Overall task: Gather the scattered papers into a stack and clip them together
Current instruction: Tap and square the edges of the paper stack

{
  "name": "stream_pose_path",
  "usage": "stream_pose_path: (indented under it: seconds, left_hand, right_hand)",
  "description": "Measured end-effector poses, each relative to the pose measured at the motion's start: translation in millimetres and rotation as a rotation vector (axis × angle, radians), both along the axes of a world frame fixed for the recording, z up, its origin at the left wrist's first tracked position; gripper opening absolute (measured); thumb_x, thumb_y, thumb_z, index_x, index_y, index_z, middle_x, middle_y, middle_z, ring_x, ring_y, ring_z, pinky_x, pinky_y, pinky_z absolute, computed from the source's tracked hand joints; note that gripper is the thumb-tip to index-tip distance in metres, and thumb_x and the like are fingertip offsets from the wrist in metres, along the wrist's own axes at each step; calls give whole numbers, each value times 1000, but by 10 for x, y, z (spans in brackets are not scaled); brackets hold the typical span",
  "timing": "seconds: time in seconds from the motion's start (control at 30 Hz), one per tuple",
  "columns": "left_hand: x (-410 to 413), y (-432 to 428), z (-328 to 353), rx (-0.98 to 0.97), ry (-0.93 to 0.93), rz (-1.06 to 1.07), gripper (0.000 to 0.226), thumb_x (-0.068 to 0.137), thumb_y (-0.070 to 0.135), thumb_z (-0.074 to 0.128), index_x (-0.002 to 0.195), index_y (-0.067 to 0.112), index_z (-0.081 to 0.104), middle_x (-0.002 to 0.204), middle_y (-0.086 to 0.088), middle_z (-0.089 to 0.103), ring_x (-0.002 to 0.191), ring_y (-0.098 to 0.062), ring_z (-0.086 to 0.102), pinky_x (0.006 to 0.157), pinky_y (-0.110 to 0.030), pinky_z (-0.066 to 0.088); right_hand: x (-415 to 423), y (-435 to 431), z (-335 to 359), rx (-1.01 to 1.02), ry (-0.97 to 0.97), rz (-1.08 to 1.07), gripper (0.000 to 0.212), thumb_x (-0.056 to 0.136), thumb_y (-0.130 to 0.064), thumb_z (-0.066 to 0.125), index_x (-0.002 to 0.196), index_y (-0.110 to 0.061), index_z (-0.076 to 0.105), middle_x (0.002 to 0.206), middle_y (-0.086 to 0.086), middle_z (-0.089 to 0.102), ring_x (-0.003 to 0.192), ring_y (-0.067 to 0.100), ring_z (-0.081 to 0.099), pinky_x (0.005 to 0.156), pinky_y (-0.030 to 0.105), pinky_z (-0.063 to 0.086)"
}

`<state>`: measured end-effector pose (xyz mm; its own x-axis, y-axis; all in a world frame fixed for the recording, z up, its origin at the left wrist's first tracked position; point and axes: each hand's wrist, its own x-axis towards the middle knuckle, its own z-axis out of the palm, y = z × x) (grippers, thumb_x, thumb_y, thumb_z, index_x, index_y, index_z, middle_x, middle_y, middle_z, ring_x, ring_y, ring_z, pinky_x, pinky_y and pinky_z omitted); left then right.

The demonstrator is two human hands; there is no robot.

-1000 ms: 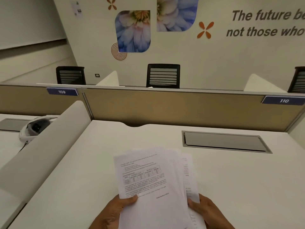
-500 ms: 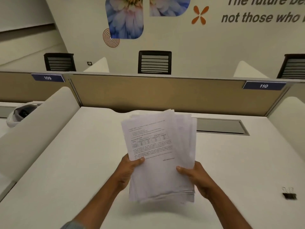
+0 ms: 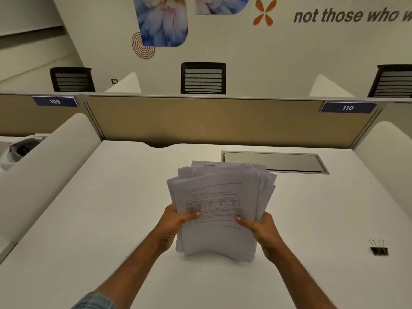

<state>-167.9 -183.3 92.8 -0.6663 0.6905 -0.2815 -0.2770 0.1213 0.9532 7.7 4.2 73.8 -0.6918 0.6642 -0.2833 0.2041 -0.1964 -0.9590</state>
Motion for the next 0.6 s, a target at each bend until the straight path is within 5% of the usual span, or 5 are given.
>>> stream_pose_path:
  seconds: [0.23, 0.6]
  left_hand:
    - [96, 13, 35, 54, 32, 68, 52, 73, 1, 85, 119, 21, 72, 110, -3, 79, 103, -24, 72, 86, -36, 62]
    - [210, 55, 96, 66, 19, 58, 49, 75, 11, 86, 120, 24, 71, 108, -1, 80, 101, -19, 73, 77, -28, 61]
  right_hand:
    - [16, -78, 130, 42, 145, -72, 39, 80, -7, 83, 117, -15, 74, 105, 1, 80, 96, 20, 75, 82, 32, 64]
    - [3, -114, 183, 51, 168, 3, 42, 82, -17, 83, 122, -22, 70, 107, -1, 79, 99, 21, 74, 81, 37, 65]
